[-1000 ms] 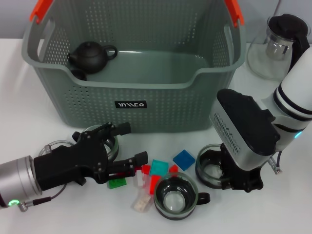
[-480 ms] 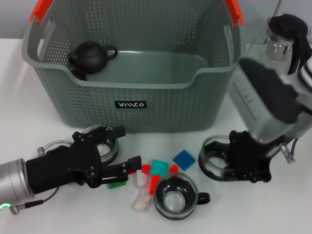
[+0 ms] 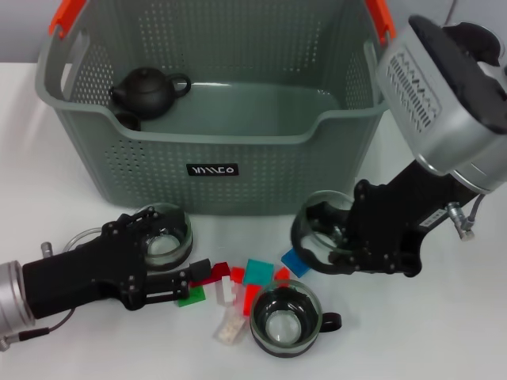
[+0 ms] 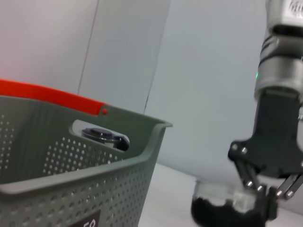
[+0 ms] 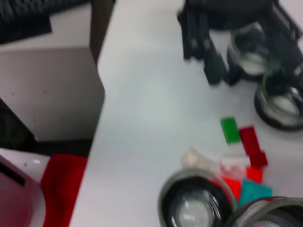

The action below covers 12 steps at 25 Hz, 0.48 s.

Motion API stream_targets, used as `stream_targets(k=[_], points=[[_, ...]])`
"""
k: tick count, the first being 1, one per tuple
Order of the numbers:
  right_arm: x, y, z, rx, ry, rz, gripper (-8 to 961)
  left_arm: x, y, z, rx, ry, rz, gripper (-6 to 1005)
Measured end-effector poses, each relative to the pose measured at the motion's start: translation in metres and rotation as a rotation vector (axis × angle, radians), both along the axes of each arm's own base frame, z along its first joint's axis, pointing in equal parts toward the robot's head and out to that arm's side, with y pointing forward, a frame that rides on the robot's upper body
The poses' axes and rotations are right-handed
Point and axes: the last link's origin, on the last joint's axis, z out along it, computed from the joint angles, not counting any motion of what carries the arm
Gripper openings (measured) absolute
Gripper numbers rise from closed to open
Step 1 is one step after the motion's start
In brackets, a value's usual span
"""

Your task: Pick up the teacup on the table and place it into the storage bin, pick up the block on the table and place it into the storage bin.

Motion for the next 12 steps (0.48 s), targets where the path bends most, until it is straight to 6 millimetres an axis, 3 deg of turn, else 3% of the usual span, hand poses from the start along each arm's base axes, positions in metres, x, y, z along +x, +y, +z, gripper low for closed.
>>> stream_targets(k=[12], points=[[-0.039,-0.013,0.014,-0.036,0.166,0.025,49,-0.009,-0.007,0.005,-0.016,0.037,0.017,933]])
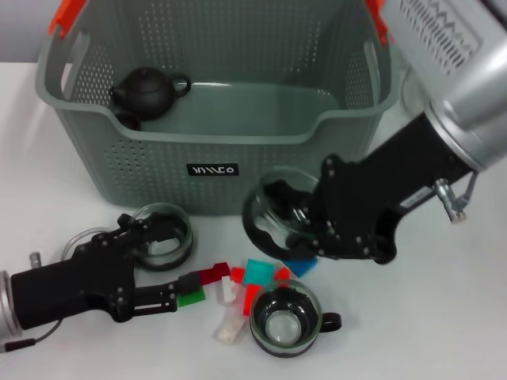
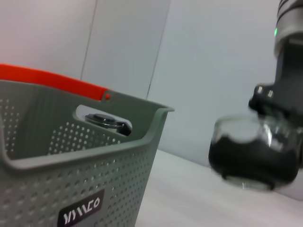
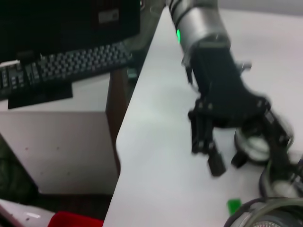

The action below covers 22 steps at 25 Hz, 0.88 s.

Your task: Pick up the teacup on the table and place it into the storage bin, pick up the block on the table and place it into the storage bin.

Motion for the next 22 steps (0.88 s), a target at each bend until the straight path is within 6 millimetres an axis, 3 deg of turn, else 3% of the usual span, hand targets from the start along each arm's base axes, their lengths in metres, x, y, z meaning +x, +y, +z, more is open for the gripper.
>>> stream_targets(k=[6,13,15,22], points=[[-0.029,0.004,0.017,0.083,0.087,0.069,49,-0.002,-0.004,0.000,0.004,-0.003,0.010,933],[-0.049,0.042,0.037,0.303,0.212,0.037,50,-0.001,-0.003,0.000,0.007,-0.009,0.006,934],[-0.048,0.065,0.032,0.386,0.241,-0.020,50,0.000,-0.002,0.000,0.007,-0.008,0.002,934],[-0.038,0.106,0.005,0.483,0.267,-0.186,49,0.001,0.004,0.004,0.024,-0.005,0.000,934]])
